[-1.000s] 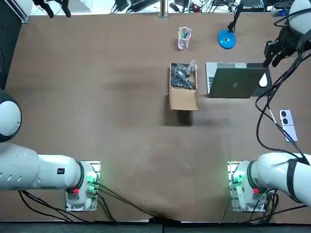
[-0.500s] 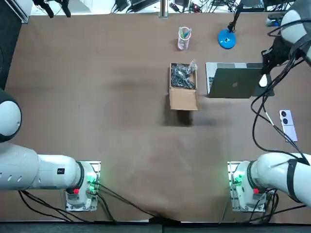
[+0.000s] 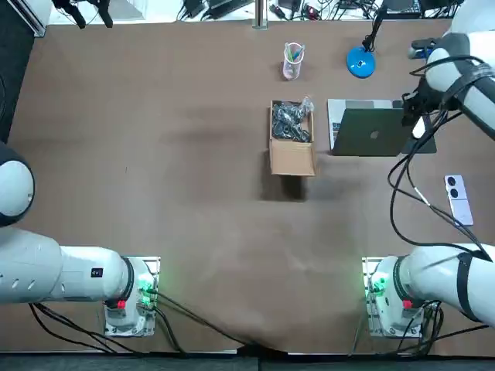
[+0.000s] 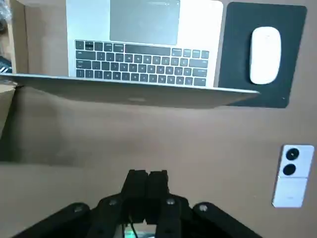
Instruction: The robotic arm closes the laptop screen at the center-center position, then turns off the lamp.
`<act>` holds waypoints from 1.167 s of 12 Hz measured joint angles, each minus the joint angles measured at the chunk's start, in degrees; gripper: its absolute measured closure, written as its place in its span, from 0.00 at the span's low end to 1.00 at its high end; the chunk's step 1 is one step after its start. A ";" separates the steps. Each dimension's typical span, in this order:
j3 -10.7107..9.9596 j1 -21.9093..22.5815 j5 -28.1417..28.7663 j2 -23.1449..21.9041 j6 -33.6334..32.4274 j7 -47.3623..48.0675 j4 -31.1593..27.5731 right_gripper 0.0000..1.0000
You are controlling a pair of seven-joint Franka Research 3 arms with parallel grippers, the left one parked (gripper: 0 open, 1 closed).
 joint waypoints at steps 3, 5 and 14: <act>0.00 0.51 0.03 2.81 5.18 0.01 -1.74 0.98; 0.00 0.56 0.04 5.78 10.30 0.01 -3.26 0.98; -0.04 0.55 0.04 12.12 18.84 0.05 -3.76 0.98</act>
